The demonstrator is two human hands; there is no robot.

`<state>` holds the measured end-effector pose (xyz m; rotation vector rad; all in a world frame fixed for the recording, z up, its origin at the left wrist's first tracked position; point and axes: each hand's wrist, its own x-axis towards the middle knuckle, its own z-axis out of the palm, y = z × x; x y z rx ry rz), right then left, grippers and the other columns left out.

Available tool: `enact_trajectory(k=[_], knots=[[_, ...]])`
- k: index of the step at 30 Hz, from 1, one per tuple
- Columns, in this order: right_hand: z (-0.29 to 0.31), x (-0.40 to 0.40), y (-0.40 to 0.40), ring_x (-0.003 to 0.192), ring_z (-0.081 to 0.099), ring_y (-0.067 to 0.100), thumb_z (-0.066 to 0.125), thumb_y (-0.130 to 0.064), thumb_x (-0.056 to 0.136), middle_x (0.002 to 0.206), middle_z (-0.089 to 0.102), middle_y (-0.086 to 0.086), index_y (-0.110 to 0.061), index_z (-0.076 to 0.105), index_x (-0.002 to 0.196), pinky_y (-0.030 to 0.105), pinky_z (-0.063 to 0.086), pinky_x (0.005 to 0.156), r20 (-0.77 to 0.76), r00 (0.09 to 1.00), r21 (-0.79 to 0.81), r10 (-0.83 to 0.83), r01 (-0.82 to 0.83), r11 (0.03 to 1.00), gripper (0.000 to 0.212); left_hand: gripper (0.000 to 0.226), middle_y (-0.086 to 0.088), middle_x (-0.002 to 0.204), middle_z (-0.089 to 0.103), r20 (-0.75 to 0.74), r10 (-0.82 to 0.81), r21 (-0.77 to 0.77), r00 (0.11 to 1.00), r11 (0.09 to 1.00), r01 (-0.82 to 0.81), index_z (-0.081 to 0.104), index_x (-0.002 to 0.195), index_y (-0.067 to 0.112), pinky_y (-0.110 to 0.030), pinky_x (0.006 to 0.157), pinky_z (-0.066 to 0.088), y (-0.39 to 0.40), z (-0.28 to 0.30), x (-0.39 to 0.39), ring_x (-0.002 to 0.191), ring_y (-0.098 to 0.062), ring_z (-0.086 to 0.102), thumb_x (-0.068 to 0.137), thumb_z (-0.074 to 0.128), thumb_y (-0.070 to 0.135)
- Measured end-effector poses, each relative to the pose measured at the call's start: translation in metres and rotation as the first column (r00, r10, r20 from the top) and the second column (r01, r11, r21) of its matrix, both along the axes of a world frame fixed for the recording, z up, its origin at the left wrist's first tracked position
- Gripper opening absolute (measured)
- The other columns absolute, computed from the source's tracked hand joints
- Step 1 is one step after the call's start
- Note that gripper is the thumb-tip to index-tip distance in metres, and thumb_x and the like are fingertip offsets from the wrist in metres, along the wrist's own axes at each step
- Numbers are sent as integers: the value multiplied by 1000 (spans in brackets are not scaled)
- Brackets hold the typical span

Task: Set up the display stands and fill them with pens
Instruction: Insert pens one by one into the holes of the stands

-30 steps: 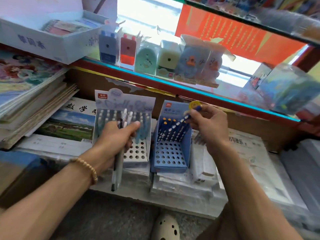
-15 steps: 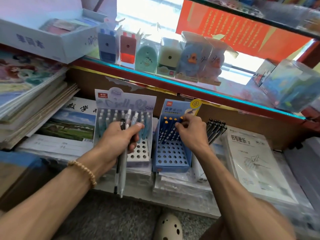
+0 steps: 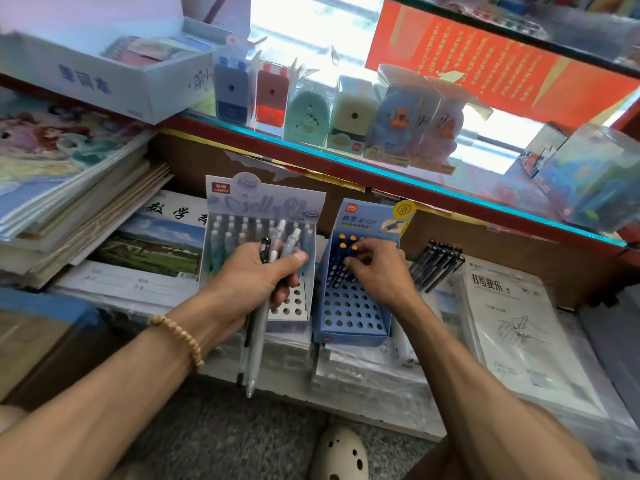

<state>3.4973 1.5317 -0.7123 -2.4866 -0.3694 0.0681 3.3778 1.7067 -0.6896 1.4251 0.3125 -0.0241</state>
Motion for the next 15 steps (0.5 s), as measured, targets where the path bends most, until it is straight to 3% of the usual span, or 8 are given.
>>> enact_trajectory(k=[3,6,9,12,15], knots=[[10,-6,0,90,67,13,68,-27,92,94,73,-1,-12,72,109,32,56,82,82,994,27,-71,69,997,22,15,2,60,58,8,-32,-21,999,999,32,65,101,2,-18,45,41,-1,1,-1,48,-9,48,96,59,15],[29,-21,2,69,62,2,66,-31,94,75,68,-9,-15,74,90,18,50,64,179,981,197,-68,32,980,19,16,1,60,57,-3,-59,-42,998,997,58,65,101,0,-17,44,41,-3,2,-2,48,-9,47,95,60,14],[47,-40,10,60,60,6,64,-34,95,75,70,2,-12,74,84,22,51,59,-46,991,442,126,-93,892,26,19,1,60,55,-11,-92,-27,996,995,92,65,102,-2,-17,44,39,-5,1,-2,47,-10,45,95,61,15],[51,-51,20,63,58,5,67,-34,93,73,67,-2,-12,74,90,19,51,61,-216,929,484,299,-164,860,23,14,-2,61,53,-13,-139,-24,990,990,139,64,93,2,-18,43,36,-7,1,-3,46,-11,44,94,62,15],[48,-50,25,61,57,4,69,-28,92,70,66,-1,-7,74,90,20,47,58,-242,907,517,344,-179,837,22,12,-2,60,53,-1,-158,-46,987,986,158,62,89,5,-18,43,36,-10,2,-5,45,-10,44,93,63,16]])
